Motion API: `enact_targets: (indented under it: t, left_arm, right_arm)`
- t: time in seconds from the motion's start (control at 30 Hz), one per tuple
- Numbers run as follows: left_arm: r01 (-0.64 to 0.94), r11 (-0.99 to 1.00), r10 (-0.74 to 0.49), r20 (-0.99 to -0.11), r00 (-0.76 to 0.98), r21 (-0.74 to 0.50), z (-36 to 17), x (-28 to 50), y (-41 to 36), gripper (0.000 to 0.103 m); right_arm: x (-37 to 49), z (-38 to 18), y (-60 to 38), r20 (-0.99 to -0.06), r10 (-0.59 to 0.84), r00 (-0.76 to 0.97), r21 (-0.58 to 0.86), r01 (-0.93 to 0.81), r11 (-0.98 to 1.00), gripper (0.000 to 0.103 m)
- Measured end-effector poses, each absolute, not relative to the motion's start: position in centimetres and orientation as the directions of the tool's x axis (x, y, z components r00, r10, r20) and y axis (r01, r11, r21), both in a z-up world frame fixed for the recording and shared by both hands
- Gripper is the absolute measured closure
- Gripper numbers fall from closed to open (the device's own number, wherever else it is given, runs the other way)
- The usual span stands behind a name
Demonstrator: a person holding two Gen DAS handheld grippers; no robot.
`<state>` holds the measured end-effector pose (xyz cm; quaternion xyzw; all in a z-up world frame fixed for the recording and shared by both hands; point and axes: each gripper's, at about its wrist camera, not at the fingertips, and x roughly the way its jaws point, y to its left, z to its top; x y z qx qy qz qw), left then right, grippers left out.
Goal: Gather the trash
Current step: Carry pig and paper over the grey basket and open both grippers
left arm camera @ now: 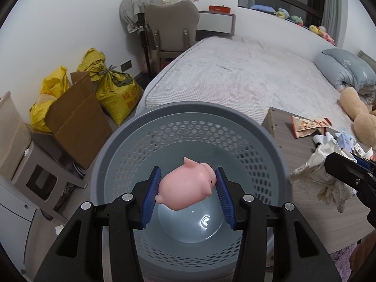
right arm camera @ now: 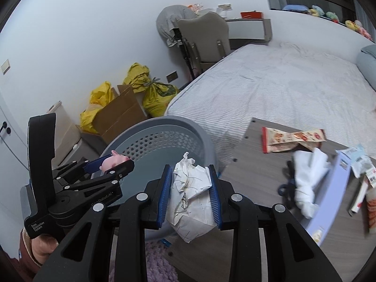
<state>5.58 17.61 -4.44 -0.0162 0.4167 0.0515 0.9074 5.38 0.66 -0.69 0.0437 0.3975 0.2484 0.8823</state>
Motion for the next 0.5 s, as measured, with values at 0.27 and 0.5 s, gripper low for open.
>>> enact_targets:
  t: [0.27,0.5]
  left_arm:
    - [-0.160,0.987,0.116,-0.773,0.624,0.019,-5.4,5.9,20.2,0.056]
    - [-0.194,0.981,0.136,-0.780,0.611,0.018,-5.8,5.9,21.7,0.052]
  right_arm:
    - [7.6,-2.1,4.7,-0.695,0.520,0.496,0.291,-0.467,0.835,0.073]
    - [8.8,-2.9,6.7,-0.708,0.536,0.460,0.306,-0.485,0.819,0.072]
